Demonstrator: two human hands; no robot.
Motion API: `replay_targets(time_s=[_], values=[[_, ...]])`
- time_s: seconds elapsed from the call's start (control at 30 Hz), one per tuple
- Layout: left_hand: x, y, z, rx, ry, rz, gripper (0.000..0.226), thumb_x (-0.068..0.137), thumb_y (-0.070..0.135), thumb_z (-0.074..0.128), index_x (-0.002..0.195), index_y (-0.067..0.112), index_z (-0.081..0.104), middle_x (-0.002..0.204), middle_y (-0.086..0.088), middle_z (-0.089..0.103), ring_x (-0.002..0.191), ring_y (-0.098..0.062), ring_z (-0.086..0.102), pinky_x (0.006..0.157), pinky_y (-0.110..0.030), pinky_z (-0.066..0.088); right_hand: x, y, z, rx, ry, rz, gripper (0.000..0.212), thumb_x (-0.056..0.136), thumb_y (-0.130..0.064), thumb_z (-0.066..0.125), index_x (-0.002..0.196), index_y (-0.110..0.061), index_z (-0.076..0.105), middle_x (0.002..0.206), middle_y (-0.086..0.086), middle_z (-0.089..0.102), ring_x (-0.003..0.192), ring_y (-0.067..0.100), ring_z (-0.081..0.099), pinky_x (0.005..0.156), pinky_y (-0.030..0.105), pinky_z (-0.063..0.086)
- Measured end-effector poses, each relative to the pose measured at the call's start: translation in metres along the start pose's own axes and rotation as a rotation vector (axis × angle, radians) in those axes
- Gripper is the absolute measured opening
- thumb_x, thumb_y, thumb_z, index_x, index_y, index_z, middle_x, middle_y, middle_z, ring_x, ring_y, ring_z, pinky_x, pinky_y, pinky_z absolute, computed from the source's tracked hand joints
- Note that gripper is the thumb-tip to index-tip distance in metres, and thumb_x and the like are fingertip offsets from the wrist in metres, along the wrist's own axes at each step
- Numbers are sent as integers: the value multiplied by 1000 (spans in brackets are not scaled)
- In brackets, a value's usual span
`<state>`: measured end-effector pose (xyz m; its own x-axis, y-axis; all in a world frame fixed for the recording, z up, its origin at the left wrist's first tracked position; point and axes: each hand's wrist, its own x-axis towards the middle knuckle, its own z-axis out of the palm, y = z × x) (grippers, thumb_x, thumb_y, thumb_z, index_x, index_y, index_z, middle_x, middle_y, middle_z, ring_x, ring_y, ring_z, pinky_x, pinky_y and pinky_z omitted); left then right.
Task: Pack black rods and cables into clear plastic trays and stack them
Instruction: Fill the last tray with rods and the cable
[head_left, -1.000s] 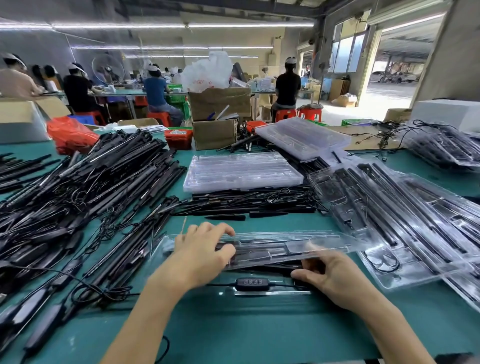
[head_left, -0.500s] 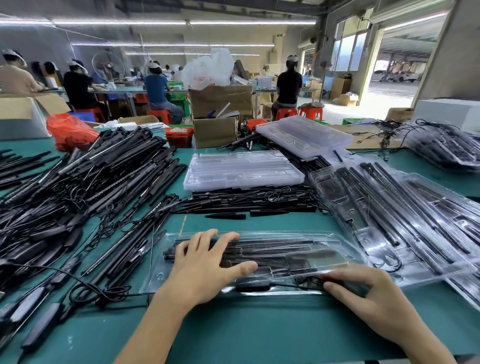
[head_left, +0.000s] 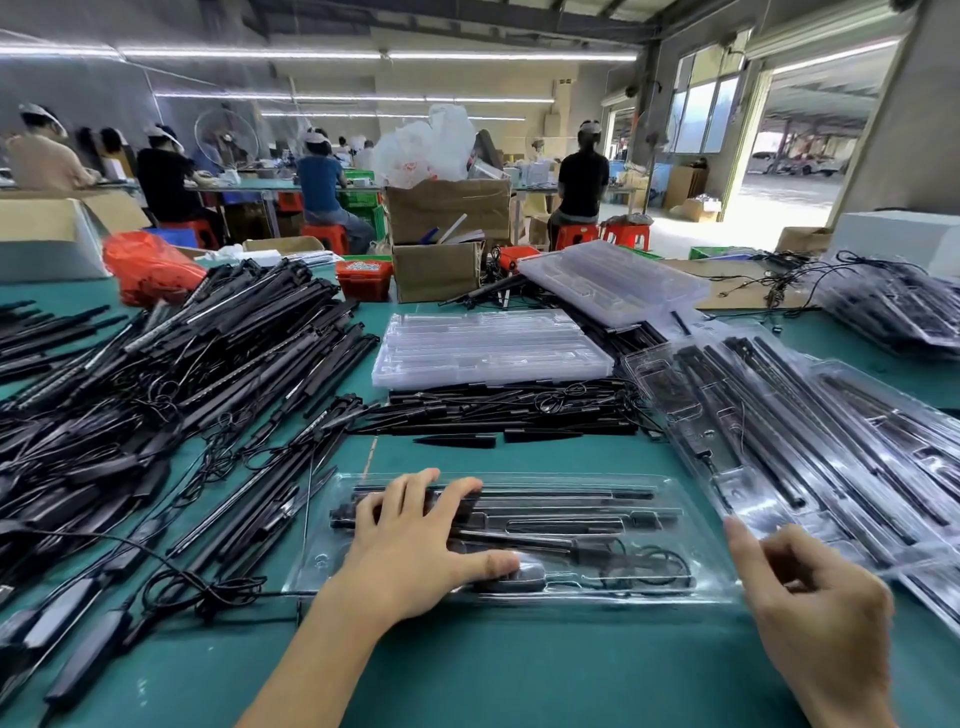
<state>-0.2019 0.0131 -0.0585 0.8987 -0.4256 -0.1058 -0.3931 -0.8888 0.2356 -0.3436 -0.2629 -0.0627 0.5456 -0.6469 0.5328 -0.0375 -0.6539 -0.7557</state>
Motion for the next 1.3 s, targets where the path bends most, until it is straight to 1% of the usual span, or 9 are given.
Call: replay_targets(time_s=[0.07, 0.13, 0.2, 0.3, 0.37, 0.5, 0.63, 0.87, 1.3], values=[[1, 1, 0, -8, -6, -1, 105, 51, 106, 15, 144, 58, 10, 162, 8, 6, 148, -12, -6, 119, -45, -2, 5, -2, -1, -124, -56, 86, 29, 84, -32, 76, 63, -21, 59, 56, -6, 62, 58, 18, 59, 58, 35, 40], [1, 1, 0, -27, -7, -7, 103, 52, 106, 18, 143, 59, 10, 161, 9, 5, 148, -11, -8, 119, -45, -3, 9, -7, 0, -274, -296, 199, 23, 86, -43, 72, 78, -23, 62, 69, -8, 65, 70, 17, 61, 67, 36, 45], [0, 1, 1, -30, -3, -7, 104, 51, 106, 17, 143, 59, 10, 161, 9, 4, 147, -10, -9, 119, -45, -5, 13, -11, 3, -421, -484, 271, 31, 88, -50, 66, 79, -21, 61, 76, -6, 66, 76, 18, 62, 74, 37, 50], [-1, 0, 3, -19, 1, 2, 104, 53, 106, 13, 145, 59, 7, 162, 10, 2, 148, -11, -10, 119, -46, -6, 22, -12, 8, -495, -594, 303, 43, 93, -45, 61, 66, -13, 51, 62, -2, 62, 63, 19, 60, 65, 32, 47], [-1, 1, 2, -24, -12, 0, 102, 54, 105, 13, 145, 58, 7, 163, 8, 1, 148, -11, -11, 119, -46, -6, 30, -10, 7, -371, -649, 365, 45, 94, -35, 64, 58, -13, 48, 48, 4, 57, 46, 19, 54, 58, 28, 42], [0, 0, 0, -44, -27, -5, 99, 58, 103, 18, 145, 57, 9, 163, 7, 2, 148, -12, -10, 119, -46, -6, 35, -6, 3, 61, -698, 558, 24, 95, -10, 65, 77, 6, 60, 52, 13, 59, 32, 20, 42, 35, 18, 30], [0, 0, -1, -47, -30, -5, 99, 55, 103, 17, 144, 59, 10, 163, 8, 3, 149, -12, -10, 119, -46, -5, 34, -4, 6, 204, -793, 655, 23, 99, -8, 56, 78, 1, 51, 52, 13, 50, 30, 17, 36, 29, 16, 25], [0, -5, 0, -74, -11, 8, 107, 48, 106, 15, 144, 59, 11, 162, 9, 5, 149, -11, -8, 119, -46, -4, 34, -7, 12, 157, -735, 609, 30, 100, -4, 52, 70, -4, 48, 48, 13, 53, 29, 17, 39, 30, 15, 22], [-1, -7, -2, -92, 23, 7, 104, 50, 105, 21, 142, 58, 20, 158, 9, 14, 147, -10, 1, 118, -45, 0, 39, -5, 16, 6, -846, 540, 32, 102, -8, 50, 72, -1, 53, 48, 13, 53, 26, 13, 32, 30, 15, 21]])
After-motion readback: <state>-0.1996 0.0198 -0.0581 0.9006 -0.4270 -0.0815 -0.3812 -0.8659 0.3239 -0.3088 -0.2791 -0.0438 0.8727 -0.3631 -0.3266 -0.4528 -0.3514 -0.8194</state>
